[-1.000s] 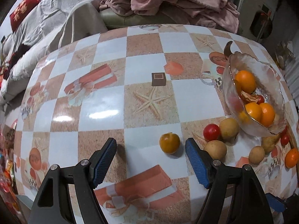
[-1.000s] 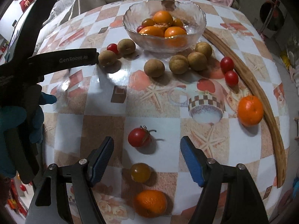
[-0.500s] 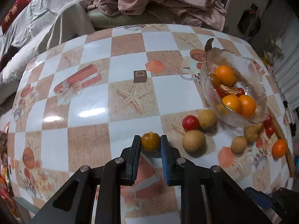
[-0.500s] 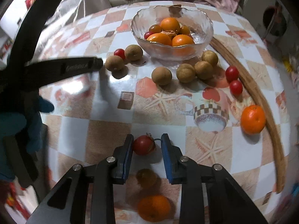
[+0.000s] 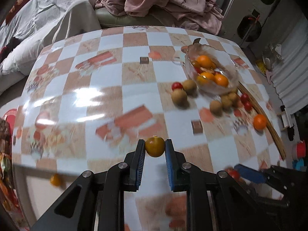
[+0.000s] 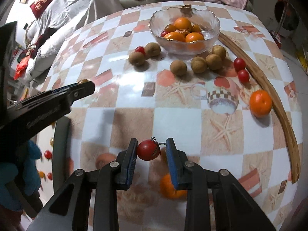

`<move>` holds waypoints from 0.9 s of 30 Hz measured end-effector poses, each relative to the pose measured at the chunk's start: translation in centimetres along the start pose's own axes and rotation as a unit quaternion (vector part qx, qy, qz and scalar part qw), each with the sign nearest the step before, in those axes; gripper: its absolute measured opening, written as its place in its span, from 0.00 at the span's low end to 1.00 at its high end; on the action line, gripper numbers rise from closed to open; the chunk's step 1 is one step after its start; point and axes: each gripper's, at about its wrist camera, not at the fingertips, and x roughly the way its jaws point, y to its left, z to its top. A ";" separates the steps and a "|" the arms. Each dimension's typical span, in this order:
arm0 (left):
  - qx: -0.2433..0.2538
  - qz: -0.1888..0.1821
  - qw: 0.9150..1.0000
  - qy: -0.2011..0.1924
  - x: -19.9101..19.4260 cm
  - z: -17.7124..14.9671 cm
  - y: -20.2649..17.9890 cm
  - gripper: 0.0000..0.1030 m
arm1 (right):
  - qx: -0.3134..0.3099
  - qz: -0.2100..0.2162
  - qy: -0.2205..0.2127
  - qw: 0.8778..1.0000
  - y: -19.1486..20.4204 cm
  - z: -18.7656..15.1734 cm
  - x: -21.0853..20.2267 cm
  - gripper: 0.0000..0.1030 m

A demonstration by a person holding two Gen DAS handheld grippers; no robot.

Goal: Organize fruits
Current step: 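Carry both tomatoes over the white tray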

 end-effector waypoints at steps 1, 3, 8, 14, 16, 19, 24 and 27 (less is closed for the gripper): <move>0.000 0.001 1.000 0.000 -0.6 -0.6 0.1 0.22 | -0.001 0.001 0.002 1.000 0.2 -0.3 -0.2 0.32; 0.002 0.003 1.000 0.001 -1.7 -1.9 0.2 0.22 | -0.003 0.001 0.005 1.000 0.3 -1.0 -0.5 0.32; -0.002 0.010 1.000 0.005 -3.6 -4.2 0.7 0.22 | -0.006 0.003 0.018 1.000 1.0 -2.7 -1.1 0.32; -0.026 0.019 0.999 0.007 -5.5 -6.2 2.3 0.22 | -0.023 0.001 0.028 0.999 2.1 -4.2 -1.8 0.32; -0.033 0.022 0.999 0.005 -6.1 -6.8 2.7 0.22 | -0.026 0.003 0.032 0.999 2.5 -4.6 -1.9 0.32; -0.043 0.028 0.999 0.004 -6.9 -7.7 3.6 0.22 | -0.035 0.005 0.034 0.999 3.4 -4.9 -2.2 0.32; -0.064 0.039 0.997 0.004 -7.9 -9.2 5.2 0.22 | -0.059 0.012 0.037 0.997 5.2 -5.1 -2.3 0.32; -0.080 0.044 0.996 0.004 -8.5 -10.2 6.4 0.22 | -0.072 0.017 0.038 0.997 6.4 -5.1 -2.4 0.32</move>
